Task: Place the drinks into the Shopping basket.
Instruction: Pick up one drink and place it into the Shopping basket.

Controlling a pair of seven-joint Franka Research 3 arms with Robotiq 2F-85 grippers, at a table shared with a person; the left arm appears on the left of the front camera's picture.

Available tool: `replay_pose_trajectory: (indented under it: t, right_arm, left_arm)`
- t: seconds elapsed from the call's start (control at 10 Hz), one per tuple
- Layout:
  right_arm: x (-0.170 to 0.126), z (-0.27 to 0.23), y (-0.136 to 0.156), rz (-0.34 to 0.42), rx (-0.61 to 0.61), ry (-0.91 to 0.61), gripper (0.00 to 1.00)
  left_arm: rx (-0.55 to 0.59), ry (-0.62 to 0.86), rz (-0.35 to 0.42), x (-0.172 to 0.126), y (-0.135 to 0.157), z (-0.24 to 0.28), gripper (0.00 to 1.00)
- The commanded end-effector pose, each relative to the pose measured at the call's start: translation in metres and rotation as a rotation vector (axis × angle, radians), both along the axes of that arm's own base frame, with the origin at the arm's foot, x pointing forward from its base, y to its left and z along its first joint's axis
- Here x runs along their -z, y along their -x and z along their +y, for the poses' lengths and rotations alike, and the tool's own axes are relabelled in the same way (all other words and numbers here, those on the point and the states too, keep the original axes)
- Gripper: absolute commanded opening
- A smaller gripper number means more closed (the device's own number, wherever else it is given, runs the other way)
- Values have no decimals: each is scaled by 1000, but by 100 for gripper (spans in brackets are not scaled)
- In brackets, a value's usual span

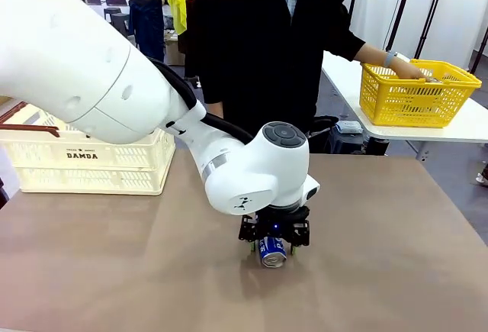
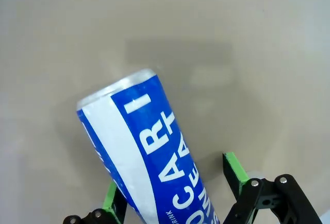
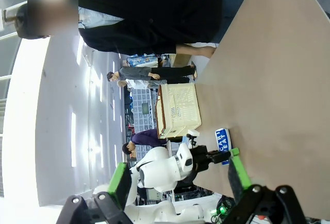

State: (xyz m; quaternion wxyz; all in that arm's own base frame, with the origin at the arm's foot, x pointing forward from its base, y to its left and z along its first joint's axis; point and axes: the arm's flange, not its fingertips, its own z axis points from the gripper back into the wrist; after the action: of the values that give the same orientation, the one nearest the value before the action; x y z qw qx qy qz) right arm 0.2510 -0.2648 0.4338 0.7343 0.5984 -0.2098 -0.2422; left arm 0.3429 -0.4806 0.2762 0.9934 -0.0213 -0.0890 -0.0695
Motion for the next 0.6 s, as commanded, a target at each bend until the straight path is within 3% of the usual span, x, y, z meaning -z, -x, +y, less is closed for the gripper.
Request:
replay_pose_trajectory:
  t: [0.0,0.2,0.3,0.4,0.5]
  right_arm:
    - [-3,-1,0,-7,4,-15,100]
    - [-3,-1,0,-7,4,-15,100]
    - [-3,-1,0,-7,4,-15,100]
    - [-3,-1,0,-7,4,-15,100]
    - [-3,-1,0,-7,4,-15,100]
  left_arm:
    - [-64,-3,-30,-7,4,-2,100]
    - [-73,11,-49,-4,2,-3,100]
    - [-68,-6,-71,-4,2,-5,68]
    - [-67,-2,-79,-6,2,-5,9]
    - [-75,-5,-91,-9,1,-3,0]
